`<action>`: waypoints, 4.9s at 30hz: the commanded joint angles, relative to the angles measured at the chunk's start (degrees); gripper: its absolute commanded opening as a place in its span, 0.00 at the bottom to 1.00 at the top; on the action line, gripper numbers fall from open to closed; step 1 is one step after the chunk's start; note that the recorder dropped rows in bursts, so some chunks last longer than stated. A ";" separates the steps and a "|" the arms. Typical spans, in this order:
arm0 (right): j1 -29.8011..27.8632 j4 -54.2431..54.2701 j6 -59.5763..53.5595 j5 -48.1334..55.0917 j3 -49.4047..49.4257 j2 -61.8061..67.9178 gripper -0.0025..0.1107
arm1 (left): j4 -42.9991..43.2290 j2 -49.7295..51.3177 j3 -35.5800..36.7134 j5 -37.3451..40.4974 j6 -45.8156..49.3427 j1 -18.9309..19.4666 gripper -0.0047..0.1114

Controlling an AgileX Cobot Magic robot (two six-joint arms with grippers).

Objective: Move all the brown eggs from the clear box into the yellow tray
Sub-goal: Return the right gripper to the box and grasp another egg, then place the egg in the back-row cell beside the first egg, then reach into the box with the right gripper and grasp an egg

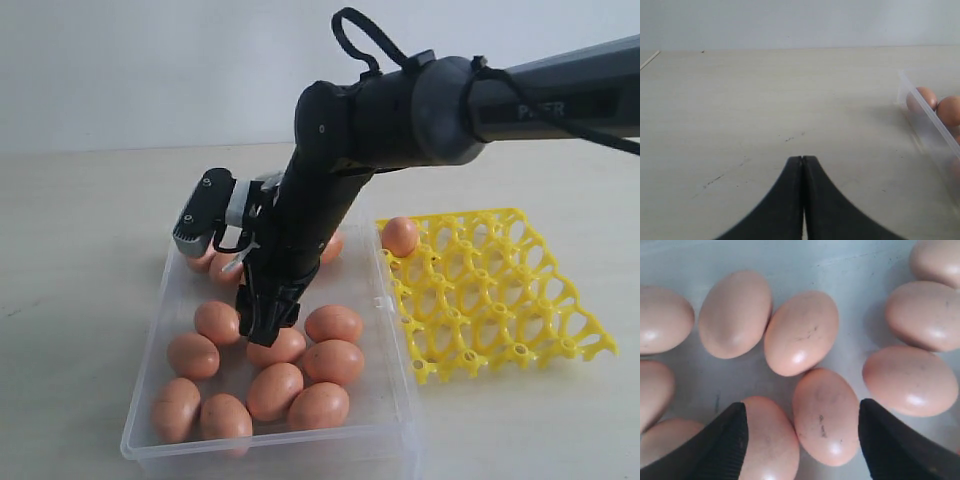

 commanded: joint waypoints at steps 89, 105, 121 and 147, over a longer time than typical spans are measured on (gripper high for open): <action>-32.50 -46.66 79.01 -87.35 39.08 -3.05 0.58 | -0.32 -0.32 -0.23 -0.80 -0.33 -0.29 0.04; -13.15 -46.22 67.72 -34.41 26.37 -26.96 0.02 | -0.32 -0.32 -0.23 -0.80 -0.33 -0.29 0.04; -1.21 -6.40 31.31 6.82 11.96 -9.86 0.64 | -0.32 -0.32 -0.23 -0.80 -0.33 -0.29 0.04; -14.55 -27.68 56.30 -52.35 34.90 -24.30 0.02 | -0.32 -0.32 -0.23 -0.80 -0.33 -0.29 0.04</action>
